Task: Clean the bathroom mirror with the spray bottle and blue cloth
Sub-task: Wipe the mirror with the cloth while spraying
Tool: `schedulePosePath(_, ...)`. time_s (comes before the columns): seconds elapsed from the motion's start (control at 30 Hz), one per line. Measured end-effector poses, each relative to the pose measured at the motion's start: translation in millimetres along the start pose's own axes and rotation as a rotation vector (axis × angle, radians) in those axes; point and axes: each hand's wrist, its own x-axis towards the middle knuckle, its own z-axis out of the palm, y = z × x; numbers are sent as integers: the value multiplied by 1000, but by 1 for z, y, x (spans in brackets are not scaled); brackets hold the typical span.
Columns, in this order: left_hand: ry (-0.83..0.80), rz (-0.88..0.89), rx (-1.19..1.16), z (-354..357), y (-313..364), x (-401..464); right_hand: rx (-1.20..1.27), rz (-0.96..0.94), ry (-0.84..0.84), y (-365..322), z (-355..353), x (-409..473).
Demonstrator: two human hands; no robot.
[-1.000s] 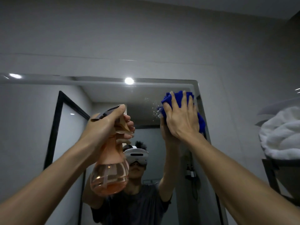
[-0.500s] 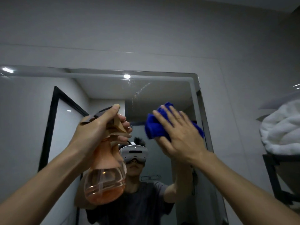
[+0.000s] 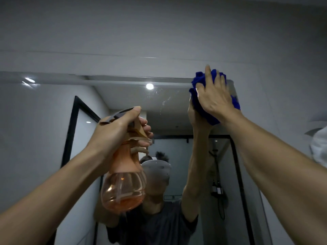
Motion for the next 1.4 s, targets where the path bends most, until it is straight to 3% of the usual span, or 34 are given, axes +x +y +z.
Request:
schedulePosePath(0.2,-2,-11,-15,-7,-5,11,43,-307,-101,-48,19,-66)
schedulePosePath(0.37,-39,-11,-28,-5,-10,3,-169,-538,-182,-9,36,-142)
schedulePosePath(0.47,-37,-33,-24,-4,-11,0,-203,-445,-164,29,24,-143)
schedulePosePath(0.63,-22,-43,-32,-1,-11,-1,-164,-119,-39,59,-4,-95)
schedulePosePath(0.8,-37,-43,-13,-1,-12,-2,-41,53,86,39,-1,-40)
schedulePosePath(0.9,-31,-18,14,-7,-10,2,64,74,29,3,-2,-14)
schedulePosePath(1.13,44,32,80,-14,-3,-1,30,-268,-64,-64,25,-42)
schedulePosePath(1.3,92,20,75,-20,4,-16,-69,-496,-144,-56,45,-111)
schedulePosePath(1.4,98,17,147,-26,3,-27,-163,-537,-158,-40,52,-153)
